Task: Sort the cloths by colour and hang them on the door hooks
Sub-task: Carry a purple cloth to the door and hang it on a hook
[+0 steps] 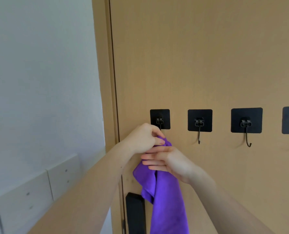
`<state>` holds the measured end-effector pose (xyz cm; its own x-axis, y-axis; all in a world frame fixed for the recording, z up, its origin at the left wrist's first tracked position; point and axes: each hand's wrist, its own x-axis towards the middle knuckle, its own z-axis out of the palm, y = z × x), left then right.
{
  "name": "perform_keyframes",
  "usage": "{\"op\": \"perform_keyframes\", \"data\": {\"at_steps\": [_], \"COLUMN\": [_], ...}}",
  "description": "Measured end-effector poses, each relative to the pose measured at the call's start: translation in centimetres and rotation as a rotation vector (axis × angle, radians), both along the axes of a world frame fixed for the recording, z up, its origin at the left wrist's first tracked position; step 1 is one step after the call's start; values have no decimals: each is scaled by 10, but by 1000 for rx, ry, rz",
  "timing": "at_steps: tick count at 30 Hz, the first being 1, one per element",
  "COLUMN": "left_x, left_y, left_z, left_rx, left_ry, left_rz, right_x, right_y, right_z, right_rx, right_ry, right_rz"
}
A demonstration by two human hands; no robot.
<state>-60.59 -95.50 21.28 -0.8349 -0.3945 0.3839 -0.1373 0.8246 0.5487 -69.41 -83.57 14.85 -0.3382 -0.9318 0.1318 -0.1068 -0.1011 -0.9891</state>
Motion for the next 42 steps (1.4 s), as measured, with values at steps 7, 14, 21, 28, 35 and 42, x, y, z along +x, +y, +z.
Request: {"op": "perform_keyframes", "data": {"at_steps": [7,14,21,28,35,42], "left_x": [0,-4,-11,-12,-12,-12], "left_y": [2,8,14,12,16,19], "left_z": [-11,-30,-50,-55,-57,-59], "left_rx": [17,69,116,143,134,108], "left_ry": [73,207,332,344,346,356], "left_rz": [7,47,93,89,103,103], "right_x": [-8,-12,-20,-14,-12,-10], "right_y": [-6,-5,-5,-4,-2,1], "right_z": [-18,-31,-43,-59,-69,-86], "right_rx": [10,6,19,52,58,105], "right_ry": [52,48,30,34,6,18], "right_rz": [-24,-2,28,0,-2,4]}}
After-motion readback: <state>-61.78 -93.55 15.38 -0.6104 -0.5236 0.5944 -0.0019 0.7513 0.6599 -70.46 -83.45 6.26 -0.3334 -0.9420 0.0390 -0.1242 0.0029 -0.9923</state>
